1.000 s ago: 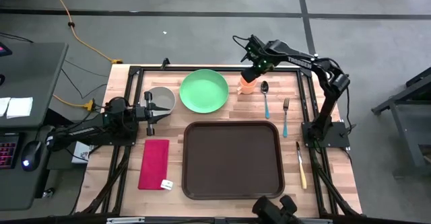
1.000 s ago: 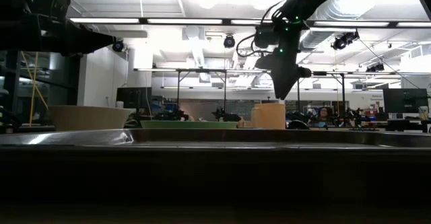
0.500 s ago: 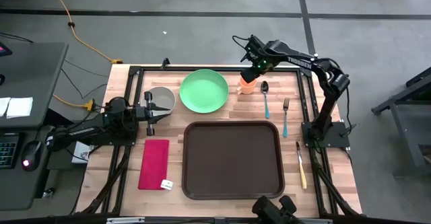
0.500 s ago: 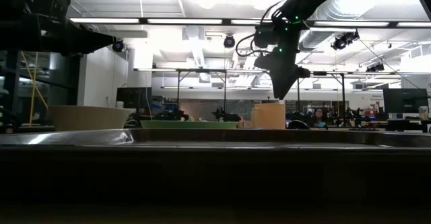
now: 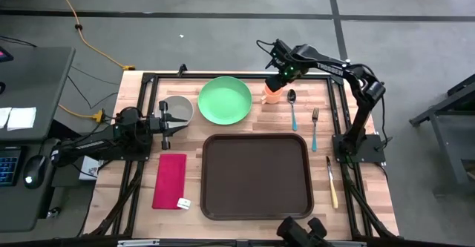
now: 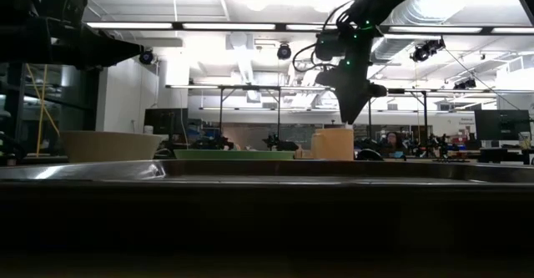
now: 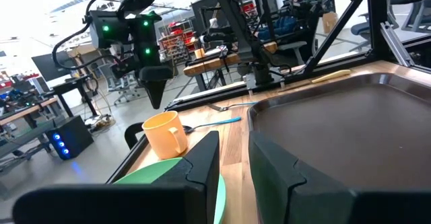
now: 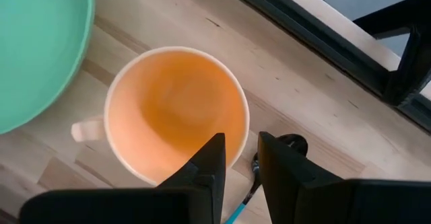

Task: Set up tray
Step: Put the orange mug on the top left of the black tray

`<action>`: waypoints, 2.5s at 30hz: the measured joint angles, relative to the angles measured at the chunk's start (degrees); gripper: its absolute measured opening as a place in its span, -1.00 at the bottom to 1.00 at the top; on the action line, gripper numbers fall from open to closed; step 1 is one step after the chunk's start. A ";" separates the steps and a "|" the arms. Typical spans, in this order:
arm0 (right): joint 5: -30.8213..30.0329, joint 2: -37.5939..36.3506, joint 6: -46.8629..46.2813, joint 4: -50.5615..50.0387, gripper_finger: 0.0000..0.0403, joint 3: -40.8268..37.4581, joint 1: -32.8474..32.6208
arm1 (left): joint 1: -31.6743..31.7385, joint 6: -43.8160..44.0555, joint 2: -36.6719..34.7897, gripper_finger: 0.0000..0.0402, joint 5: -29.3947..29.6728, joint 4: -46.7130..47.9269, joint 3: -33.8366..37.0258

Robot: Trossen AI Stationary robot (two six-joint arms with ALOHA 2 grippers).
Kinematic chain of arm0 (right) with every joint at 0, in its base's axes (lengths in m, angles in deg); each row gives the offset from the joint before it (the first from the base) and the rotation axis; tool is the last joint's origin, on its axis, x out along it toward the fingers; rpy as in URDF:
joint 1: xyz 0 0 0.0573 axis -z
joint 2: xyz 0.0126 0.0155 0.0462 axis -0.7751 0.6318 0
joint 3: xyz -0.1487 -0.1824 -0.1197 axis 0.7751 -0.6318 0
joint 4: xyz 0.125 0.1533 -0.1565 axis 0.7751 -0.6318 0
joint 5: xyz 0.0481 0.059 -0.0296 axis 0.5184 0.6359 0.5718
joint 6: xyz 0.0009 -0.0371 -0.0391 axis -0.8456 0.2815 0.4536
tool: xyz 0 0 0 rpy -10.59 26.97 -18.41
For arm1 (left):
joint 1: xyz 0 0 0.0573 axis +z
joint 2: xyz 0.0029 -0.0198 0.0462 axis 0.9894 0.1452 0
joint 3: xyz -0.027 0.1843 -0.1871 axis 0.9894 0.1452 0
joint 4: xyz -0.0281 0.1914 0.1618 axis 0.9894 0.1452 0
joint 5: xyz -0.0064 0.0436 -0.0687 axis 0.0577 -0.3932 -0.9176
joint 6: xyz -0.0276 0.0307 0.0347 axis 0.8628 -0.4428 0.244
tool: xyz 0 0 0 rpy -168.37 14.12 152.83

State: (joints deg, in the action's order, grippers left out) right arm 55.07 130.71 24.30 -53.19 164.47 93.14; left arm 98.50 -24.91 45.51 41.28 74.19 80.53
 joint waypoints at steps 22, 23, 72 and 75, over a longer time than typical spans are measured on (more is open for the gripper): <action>-1.72 3.19 1.26 0.33 -0.67 0.00 -1.03 | 0.01 0.00 0.01 -0.44 2.29 -0.02 0.00; -1.71 3.19 1.27 0.35 -0.67 0.00 -1.03 | 0.01 0.00 0.01 -0.44 2.45 -0.02 -0.01; 0.56 5.68 2.19 1.63 -1.00 0.00 -1.20 | 0.02 0.00 0.02 -0.44 2.60 -0.02 -0.02; 0.87 5.68 2.17 1.62 -1.00 0.00 -1.20 | 0.02 0.15 0.02 -0.44 2.60 -0.02 -0.02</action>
State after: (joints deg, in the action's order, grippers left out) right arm 55.94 136.40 26.48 -51.57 164.47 91.94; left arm 98.51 -24.76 45.53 43.87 74.17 80.51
